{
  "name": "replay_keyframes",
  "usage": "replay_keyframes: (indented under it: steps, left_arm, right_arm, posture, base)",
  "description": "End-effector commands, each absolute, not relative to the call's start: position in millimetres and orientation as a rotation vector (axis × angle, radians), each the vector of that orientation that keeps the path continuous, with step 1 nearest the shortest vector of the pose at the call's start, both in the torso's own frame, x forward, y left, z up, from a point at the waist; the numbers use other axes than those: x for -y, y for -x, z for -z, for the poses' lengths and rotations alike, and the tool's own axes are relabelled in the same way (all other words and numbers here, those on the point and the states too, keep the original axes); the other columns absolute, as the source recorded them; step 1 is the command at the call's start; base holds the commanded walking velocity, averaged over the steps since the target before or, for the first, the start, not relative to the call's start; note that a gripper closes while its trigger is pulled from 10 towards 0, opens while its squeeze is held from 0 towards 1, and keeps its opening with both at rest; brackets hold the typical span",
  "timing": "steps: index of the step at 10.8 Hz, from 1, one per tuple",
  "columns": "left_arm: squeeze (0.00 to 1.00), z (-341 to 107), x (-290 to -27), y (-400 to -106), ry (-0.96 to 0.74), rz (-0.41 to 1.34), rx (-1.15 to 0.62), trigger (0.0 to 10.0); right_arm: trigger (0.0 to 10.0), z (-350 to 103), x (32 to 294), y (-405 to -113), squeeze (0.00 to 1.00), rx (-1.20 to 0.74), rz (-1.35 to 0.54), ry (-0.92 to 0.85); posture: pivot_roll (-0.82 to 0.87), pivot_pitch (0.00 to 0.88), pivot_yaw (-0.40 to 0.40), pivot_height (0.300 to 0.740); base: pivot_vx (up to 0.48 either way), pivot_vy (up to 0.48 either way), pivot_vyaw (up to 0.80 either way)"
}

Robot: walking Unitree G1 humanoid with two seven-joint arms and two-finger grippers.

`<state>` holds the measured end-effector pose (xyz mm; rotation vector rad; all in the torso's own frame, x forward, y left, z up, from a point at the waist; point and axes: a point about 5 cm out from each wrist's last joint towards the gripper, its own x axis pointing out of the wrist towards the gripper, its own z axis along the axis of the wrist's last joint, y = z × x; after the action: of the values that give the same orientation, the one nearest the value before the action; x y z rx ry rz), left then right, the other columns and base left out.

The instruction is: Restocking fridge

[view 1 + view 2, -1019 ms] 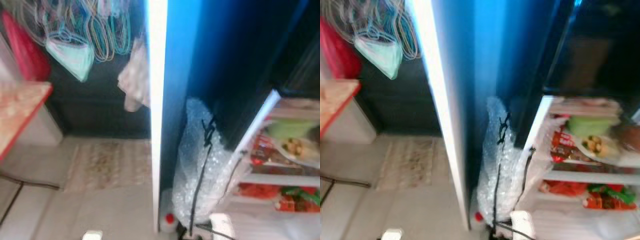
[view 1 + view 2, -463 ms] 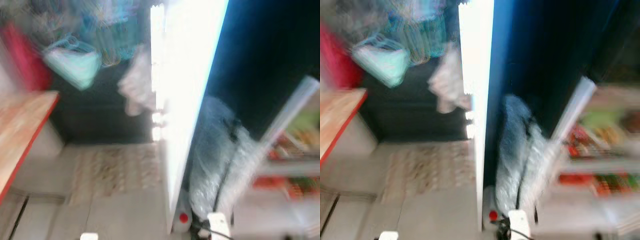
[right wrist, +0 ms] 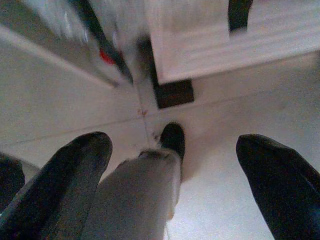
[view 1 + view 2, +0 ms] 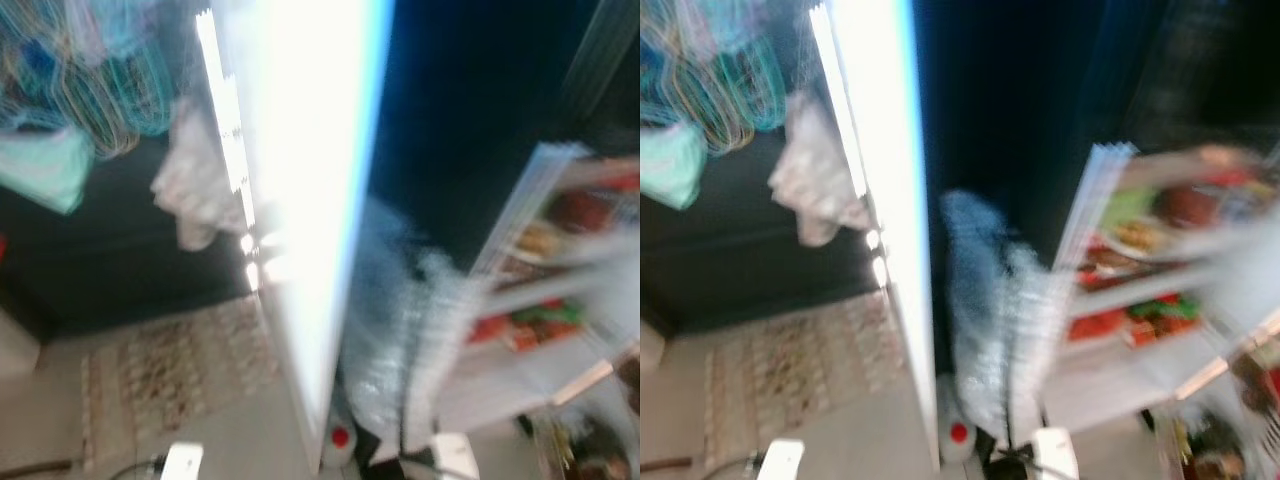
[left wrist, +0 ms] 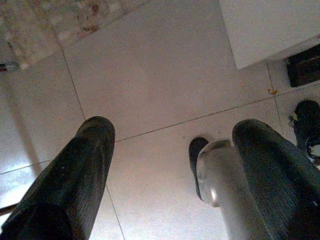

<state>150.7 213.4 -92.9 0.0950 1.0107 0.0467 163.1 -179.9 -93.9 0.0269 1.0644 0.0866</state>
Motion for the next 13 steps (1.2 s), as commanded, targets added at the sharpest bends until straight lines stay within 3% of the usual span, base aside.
replay_keyframes:
  steps: [1, 4, 9, 13]
  left_arm:
    - [0.0, 98.1, -214.3, -137.5, -0.101, -0.044, -1.064, 10.0]
    - [0.0, 97.8, -214.8, -138.1, -0.095, -0.043, -1.062, 10.0]
    - [0.0, 92.6, -202.0, -159.6, -0.086, -0.025, -1.032, 10.0]
    - [0.0, 93.6, -202.0, -156.8, -0.089, -0.022, -1.034, 10.0]
  right_arm:
    - [10.0, 95.7, 174.5, -159.6, 0.0, -1.067, -0.099, -0.041]
    - [10.0, 95.6, 174.5, -159.9, 0.0, -1.068, -0.099, -0.04]
    - [10.0, 96.1, 173.8, -159.0, 0.0, -1.075, -0.098, -0.044]
    - [10.0, 96.1, 173.6, -158.8, 0.0, -1.072, -0.109, -0.036]
  posture:
    - [0.0, 0.0, 0.037, 0.74]
    - [0.0, 0.0, 0.037, 0.74]
    - [0.0, 0.0, 0.043, 0.74]
    - [-0.01, 0.0, 0.045, 0.74]
  base:
    - [0.0, 0.0, 0.0]
    - [0.0, 0.0, 0.0]
    - [-0.289, 0.0, 0.0]
    - [-0.321, 0.0, -0.35]
